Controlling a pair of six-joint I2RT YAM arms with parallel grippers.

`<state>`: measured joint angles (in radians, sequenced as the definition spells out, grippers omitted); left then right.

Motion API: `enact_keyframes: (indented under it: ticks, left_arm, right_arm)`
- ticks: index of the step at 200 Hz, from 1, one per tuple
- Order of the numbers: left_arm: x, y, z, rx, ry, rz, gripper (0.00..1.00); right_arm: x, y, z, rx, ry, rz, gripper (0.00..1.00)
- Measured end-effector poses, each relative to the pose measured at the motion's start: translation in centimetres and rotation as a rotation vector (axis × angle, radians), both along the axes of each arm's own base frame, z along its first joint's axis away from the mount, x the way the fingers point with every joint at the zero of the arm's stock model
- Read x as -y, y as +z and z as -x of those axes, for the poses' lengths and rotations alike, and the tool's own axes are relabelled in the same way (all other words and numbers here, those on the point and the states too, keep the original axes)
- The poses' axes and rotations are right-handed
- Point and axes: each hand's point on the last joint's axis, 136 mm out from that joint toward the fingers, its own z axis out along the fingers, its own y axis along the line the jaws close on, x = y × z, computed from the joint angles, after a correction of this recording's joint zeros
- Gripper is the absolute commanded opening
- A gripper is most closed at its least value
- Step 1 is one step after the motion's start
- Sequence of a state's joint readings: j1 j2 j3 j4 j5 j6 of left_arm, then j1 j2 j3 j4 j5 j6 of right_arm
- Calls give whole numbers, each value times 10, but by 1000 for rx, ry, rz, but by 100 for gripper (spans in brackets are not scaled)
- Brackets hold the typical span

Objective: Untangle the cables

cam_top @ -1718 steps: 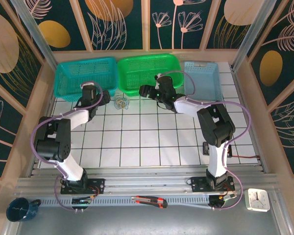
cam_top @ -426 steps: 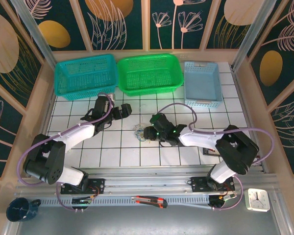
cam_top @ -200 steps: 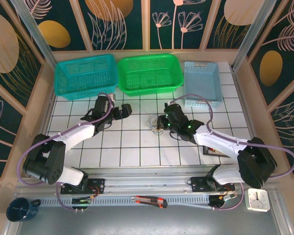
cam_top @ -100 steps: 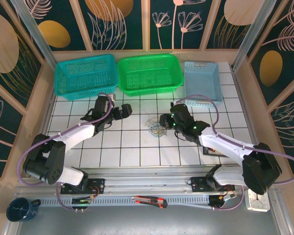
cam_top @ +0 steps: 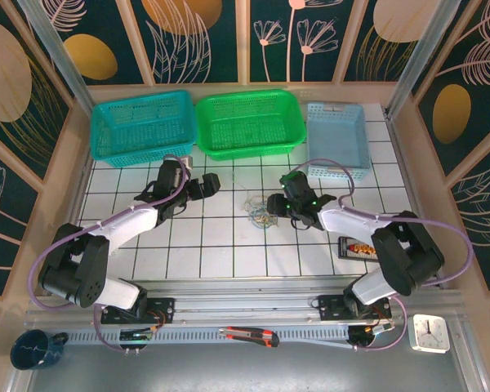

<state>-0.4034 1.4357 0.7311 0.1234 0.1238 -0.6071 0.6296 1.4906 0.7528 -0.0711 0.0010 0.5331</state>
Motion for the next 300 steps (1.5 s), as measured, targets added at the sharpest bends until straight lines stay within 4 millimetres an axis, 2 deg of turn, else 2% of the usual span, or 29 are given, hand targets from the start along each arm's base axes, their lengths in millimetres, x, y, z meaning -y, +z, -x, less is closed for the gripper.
enact_keyframes:
  ticks: [37, 92, 126, 156, 180, 206, 253, 300]
  left_arm:
    - [0, 0, 0, 0, 0, 0, 99]
    - [0, 0, 0, 2, 2, -2, 99]
    - [-9, 2, -1, 8, 33, -1, 99]
    - [-35, -1, 0, -9, 121, 29, 99]
    - [-51, -2, 2, -15, 179, 46, 99]
    - [-57, 6, 1, 6, 206, 66, 99]
    - [-58, 14, -2, 30, 218, 86, 99]
    - [-59, 11, -1, 32, 222, 89, 99]
  right_arm:
    - [-13, 5, -11, 10, 17, -30, 45]
    - [-36, 28, -38, 71, 55, -43, 46]
    - [-73, 38, -59, 110, 123, -26, 52]
    - [-109, 41, -79, 141, 159, -7, 55]
    - [-127, 32, -94, 139, 148, 28, 55]
    - [-136, 18, -110, 125, 95, 70, 55]
    - [-130, -16, -118, 71, 1, 131, 54]
    - [-132, -30, -125, 62, -25, 144, 53]
